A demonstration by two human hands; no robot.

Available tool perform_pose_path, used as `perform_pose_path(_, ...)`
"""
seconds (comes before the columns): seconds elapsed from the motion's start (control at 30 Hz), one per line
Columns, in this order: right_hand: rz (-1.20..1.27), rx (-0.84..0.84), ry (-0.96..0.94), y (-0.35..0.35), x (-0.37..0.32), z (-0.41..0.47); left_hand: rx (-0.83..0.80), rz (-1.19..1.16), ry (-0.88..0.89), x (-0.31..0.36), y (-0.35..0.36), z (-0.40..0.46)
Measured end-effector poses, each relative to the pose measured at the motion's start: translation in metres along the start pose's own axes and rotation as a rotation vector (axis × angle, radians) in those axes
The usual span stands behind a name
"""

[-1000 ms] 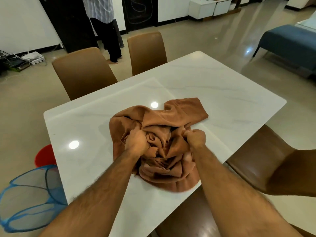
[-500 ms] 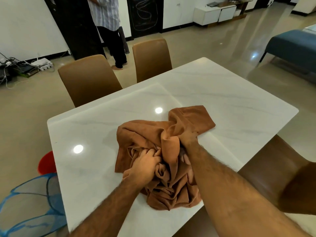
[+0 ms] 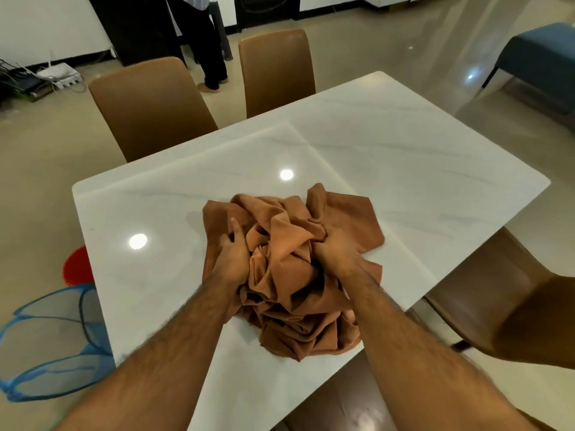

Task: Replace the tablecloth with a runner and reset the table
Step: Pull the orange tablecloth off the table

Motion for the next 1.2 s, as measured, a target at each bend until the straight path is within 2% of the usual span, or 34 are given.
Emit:
perform_pose_path(0.03, -0.024, -0.008, -0.011, 0.002, 0.006, -0.003, 0.001, 0.076, -0.01, -0.006, 0.004, 0.005)
perform_pose_path(0.13, -0.133, -0.072, 0.013, 0.015, 0.027, -0.008, -0.001, 0.369, 0.186, -0.004, 0.011, 0.008)
perform_pose_path(0.23, -0.156, -0.07, 0.055, 0.011, 0.034, -0.007, -0.018, 0.411, 0.3, 0.016, 0.011, 0.007)
perform_pose_path(0.27, -0.24, -0.111, 0.024, 0.012, 0.033, -0.009, -0.028, 0.413, 0.354, 0.022, 0.013, 0.009)
perform_pose_path(0.33, -0.452, -0.171, -0.12, 0.02, 0.03, -0.013, -0.074, 0.422, 0.603, 0.048, 0.015, 0.0)
perform_pose_path(0.43, -0.605, -0.147, -0.371, 0.037, 0.021, -0.022, -0.167, 0.313, 0.931, 0.081, 0.026, -0.02)
perform_pose_path(0.5, -0.626, -0.199, -0.365, 0.047, 0.029, -0.026, -0.219, 0.428, 1.056, 0.081, 0.04, -0.027)
perform_pose_path(0.57, -0.639, -0.303, -0.384, 0.044, 0.03, -0.024, -0.26, 0.486, 0.992, 0.064, 0.052, -0.025)
perform_pose_path(0.63, -0.403, -0.423, -0.253, 0.024, 0.017, -0.017, -0.227, 0.425, 0.933, 0.054, 0.051, -0.027)
perform_pose_path(0.7, -0.054, -0.3, -0.058, -0.002, 0.008, 0.001, -0.17, 0.417, 0.938, 0.049, 0.052, -0.03)
perform_pose_path(0.73, 0.01, -0.199, -0.013, -0.011, 0.008, 0.006, -0.157, 0.428, 0.939, 0.048, 0.051, -0.032)
perform_pose_path(0.77, -0.011, -0.156, -0.005, -0.014, 0.009, 0.006, -0.141, 0.407, 0.935, 0.049, 0.05, -0.034)
perform_pose_path(0.87, -0.371, -0.291, -0.174, 0.037, 0.029, -0.019, -0.163, 0.345, 0.905, 0.048, 0.045, -0.038)
perform_pose_path(0.93, -0.445, -0.265, -0.228, 0.061, 0.043, -0.032, -0.179, 0.264, 0.829, 0.04, 0.03, -0.029)
perform_pose_path(1.0, -0.434, -0.181, -0.26, 0.065, 0.047, -0.034, -0.158, 0.297, 0.683, 0.019, 0.01, -0.005)
perform_pose_path(1.07, -0.428, -0.171, -0.287, 0.066, 0.048, -0.035, -0.17, 0.323, 0.396, -0.019, -0.004, 0.03)
perform_pose_path(1.1, -0.422, -0.172, -0.289, 0.066, 0.049, -0.034, -0.23, 0.207, 0.209, -0.037, -0.009, 0.041)
perform_pose_path(1.2, -0.451, -0.165, -0.311, 0.069, 0.045, -0.039, -0.44, -0.546, -0.245, -0.054, 0.004, 0.05)
Point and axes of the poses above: each hand's wrist, its own z-axis towards the middle knuckle, its own y-axis out of the palm, x = y × z, the point moved 8 cm from there along z, towards the middle knuckle, and after that the axes turned 15 degrees about x, right-handed, at the moved point
